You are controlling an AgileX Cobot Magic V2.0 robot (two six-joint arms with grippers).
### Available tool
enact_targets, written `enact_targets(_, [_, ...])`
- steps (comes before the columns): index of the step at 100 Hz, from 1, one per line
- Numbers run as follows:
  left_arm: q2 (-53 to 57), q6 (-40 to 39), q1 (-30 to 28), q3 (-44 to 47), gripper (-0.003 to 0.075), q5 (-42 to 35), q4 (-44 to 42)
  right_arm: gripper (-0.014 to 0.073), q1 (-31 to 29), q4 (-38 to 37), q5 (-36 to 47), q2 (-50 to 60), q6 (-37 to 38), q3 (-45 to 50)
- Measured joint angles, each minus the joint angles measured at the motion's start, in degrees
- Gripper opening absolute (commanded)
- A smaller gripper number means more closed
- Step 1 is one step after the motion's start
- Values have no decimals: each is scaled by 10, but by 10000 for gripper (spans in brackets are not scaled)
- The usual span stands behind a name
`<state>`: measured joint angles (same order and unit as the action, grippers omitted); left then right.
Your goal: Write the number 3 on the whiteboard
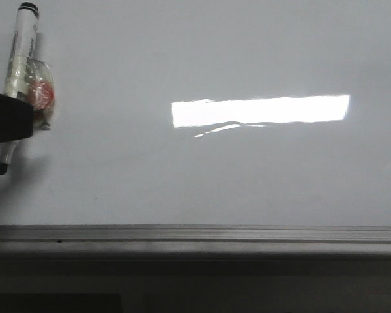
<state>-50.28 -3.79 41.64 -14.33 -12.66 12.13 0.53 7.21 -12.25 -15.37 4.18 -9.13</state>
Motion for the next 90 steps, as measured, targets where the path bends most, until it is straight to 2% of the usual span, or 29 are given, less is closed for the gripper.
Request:
enact_targets(7, [-19,0,2,-10,405,-13,6,-64,0,0,2,0,0,0])
enact_targets(14, [-34,0,2,-17,323,-24,7,-64,0,0,5,0,0,0])
enact_targets(21, [-43,0,2,-19,168,-27,7,-64,0,0,6,0,0,0])
enact_targets(26, [-47,0,2,-20,25,-23,10,-64,0,0,5,0,0,0])
enact_targets(29, [-50,0,2,-20,-19,-17,10,-64,0,0,5,0,0,0])
enact_targets(48, [-51,0,4,-20,-20,-6,9,-64,0,0,-11,0,1,-6])
enact_targets(65, [-46,0,4,-20,-20,2,-25,-64,21,0,-86,-26,-14,-56])
enact_targets(77, [-39,0,11,-20,-20,22,-89,-64,75,17,-108,-70,-56,-100])
enact_targets(90, [-39,0,26,-19,-20,32,-156,-64,173,26,-102,-136,-92,-145])
